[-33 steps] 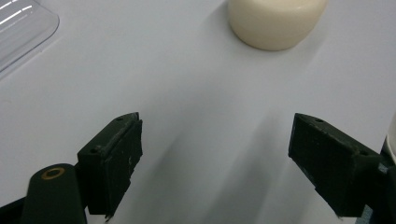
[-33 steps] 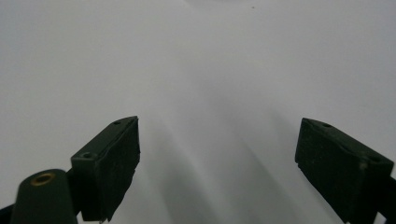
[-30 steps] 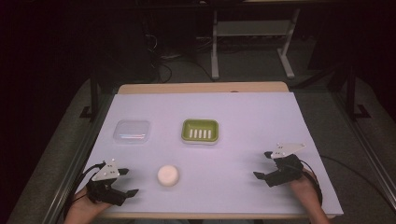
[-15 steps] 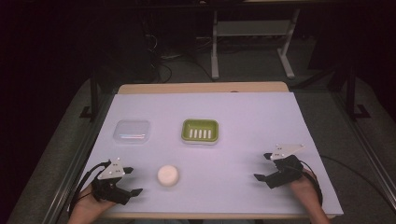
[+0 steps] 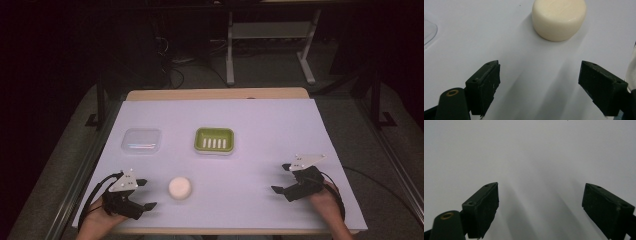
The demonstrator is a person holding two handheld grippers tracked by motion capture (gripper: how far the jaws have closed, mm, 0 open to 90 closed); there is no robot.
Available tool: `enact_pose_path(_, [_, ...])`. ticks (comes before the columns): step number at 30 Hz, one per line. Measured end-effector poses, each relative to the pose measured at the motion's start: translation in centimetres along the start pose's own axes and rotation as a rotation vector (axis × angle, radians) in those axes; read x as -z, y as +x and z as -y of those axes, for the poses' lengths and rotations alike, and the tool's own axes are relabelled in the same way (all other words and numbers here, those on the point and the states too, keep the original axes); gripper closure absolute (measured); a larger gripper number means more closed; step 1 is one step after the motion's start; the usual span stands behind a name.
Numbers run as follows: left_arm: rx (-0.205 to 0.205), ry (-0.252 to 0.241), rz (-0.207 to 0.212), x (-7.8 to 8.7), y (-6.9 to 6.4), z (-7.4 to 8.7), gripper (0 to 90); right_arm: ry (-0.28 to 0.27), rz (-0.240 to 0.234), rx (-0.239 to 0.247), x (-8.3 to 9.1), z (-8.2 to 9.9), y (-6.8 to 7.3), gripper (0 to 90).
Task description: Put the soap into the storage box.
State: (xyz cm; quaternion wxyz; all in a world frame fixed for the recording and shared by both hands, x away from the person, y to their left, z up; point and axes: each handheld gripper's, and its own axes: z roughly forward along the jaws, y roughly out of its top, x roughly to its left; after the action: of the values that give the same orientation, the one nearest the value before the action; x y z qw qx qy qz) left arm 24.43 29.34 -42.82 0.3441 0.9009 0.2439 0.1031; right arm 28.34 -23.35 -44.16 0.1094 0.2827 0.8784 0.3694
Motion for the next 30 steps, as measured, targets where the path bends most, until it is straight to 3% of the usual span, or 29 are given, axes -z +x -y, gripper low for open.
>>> enact_pose_path(10, [-0.023,0.017,-0.001,0.0,-0.6,-0.8,17.4,-0.007,0.005,0.003,0.1,0.0,0.1,13.2])
enact_pose_path(11, [-0.039,0.027,-0.005,0.0,-0.5,-0.9,17.6,-0.008,0.006,0.006,0.1,0.0,0.1,13.2])
enact_pose_path(27, [-0.037,0.047,0.026,-0.2,-0.3,-2.2,17.5,-0.016,0.009,0.000,0.3,0.2,0.0,13.2])
enact_pose_path(30, [-0.054,0.052,0.031,-0.3,-0.4,-2.6,17.5,-0.011,0.008,0.000,0.2,0.2,0.0,13.2])
